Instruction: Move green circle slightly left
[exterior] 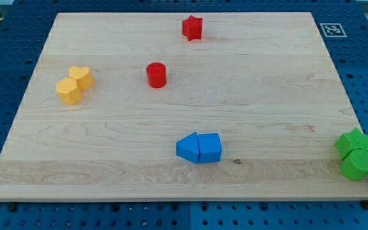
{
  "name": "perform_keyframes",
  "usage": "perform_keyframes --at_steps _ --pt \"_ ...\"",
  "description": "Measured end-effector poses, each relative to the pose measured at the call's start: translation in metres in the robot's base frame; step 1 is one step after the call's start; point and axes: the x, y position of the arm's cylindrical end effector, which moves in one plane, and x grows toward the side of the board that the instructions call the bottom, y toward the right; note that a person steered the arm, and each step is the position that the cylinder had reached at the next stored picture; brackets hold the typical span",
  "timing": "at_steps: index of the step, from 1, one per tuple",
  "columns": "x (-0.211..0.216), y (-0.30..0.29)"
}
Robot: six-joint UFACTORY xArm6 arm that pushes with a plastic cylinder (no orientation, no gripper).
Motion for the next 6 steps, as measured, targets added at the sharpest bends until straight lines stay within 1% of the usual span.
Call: perform_keyframes --at_steps 1,3,4,5,6 --pt "-0.014 -0.006" --pt "-0.013 -0.046" --pt "-0.013 -0.079" --pt "-0.009 -0.08" --pt "0.001 -0.047"
